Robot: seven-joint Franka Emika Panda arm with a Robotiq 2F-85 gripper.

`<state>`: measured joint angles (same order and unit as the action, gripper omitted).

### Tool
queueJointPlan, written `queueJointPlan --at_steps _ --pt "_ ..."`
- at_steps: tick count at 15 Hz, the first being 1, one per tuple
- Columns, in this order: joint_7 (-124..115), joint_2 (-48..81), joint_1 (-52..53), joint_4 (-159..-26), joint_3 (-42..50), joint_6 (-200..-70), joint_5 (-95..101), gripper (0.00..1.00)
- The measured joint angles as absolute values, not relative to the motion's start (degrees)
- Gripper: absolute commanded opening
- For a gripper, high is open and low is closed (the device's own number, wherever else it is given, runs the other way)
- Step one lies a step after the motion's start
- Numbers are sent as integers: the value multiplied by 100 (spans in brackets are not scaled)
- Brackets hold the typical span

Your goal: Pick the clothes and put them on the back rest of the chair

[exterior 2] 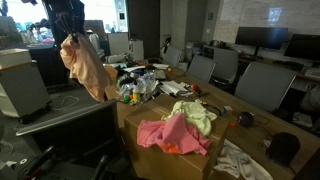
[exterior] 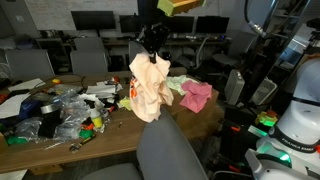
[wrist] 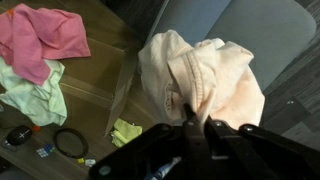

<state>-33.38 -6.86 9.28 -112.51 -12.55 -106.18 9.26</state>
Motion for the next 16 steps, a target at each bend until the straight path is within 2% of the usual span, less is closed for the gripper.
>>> queueJointPlan --at_steps 9,16 --pt "-2328 -340 1450 -11241 -1738 -10033 825 2" --pt "-2180 159 1444 -11458 -1564 -9862 832 2"
